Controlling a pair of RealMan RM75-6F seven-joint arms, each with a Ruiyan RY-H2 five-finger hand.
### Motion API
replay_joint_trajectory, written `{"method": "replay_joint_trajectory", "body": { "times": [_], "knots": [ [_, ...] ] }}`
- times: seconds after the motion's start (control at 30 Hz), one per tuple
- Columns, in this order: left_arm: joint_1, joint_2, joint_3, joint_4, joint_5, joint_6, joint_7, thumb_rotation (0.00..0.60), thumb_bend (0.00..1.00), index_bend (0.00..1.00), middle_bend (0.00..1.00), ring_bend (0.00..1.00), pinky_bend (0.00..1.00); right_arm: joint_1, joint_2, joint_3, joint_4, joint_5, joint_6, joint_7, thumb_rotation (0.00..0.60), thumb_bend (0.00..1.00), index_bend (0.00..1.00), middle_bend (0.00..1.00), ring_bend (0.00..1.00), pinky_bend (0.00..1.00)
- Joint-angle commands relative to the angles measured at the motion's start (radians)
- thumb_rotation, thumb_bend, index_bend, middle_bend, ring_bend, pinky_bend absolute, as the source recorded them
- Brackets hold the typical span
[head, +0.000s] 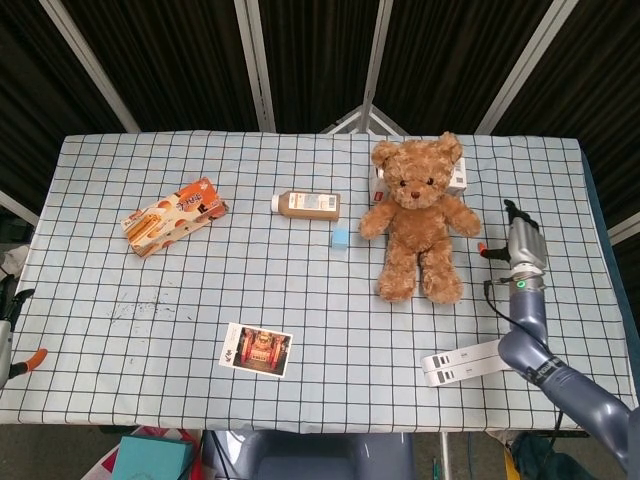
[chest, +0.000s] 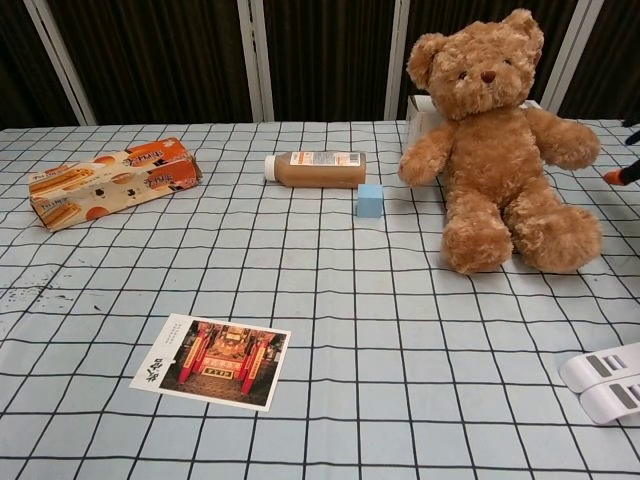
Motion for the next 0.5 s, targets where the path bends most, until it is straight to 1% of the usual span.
{"method": "replay_joint_trajectory", "body": {
  "times": [0.03,0.13,0.23,0.3,0.37,0.43,0.5],
  "knots": [
    [0.002,0.002,0.002,-0.002,0.004,0.002,-0.003,0.6,0.24,0.17,0.0,0.0,0.03,-0.047,0.051,-0.012,-0.025,0.001,0.029,0.002,0.6,0.33,0.0,0.12,0.0,0.0],
    [0.001,0.004,0.004,-0.003,0.007,0.0,-0.006,0.6,0.24,0.17,0.0,0.0,0.03,-0.116,0.133,-0.033,-0.123,-0.037,0.051,0.032,0.6,0.33,0.0,0.12,0.0,0.0],
    [0.0,0.005,0.005,-0.004,0.008,-0.004,-0.006,0.6,0.24,0.17,0.0,0.0,0.03,-0.216,0.243,-0.068,-0.296,-0.109,0.109,0.073,0.6,0.33,0.0,0.12,0.0,0.0],
    [-0.002,0.005,0.007,-0.004,0.01,-0.008,-0.004,0.6,0.24,0.17,0.0,0.0,0.03,-0.296,0.307,-0.094,-0.42,-0.172,0.189,0.11,0.6,0.33,0.0,0.12,0.0,0.0],
    [-0.003,0.005,0.01,-0.005,0.013,-0.01,-0.002,0.6,0.24,0.17,0.0,0.0,0.03,-0.371,0.349,-0.126,-0.524,-0.252,0.287,0.143,0.6,0.33,0.0,0.12,0.0,0.0],
    [-0.003,0.004,0.014,-0.007,0.019,-0.011,0.0,0.6,0.24,0.17,0.0,0.0,0.03,-0.441,0.374,-0.17,-0.598,-0.346,0.386,0.169,0.6,0.33,0.0,0.12,0.0,0.0],
    [-0.003,0.004,0.018,-0.008,0.026,-0.012,0.002,0.6,0.24,0.17,0.0,0.0,0.03,-0.495,0.383,-0.22,-0.631,-0.436,0.466,0.175,0.6,0.33,0.0,0.12,0.0,0.0]
  ]
}}
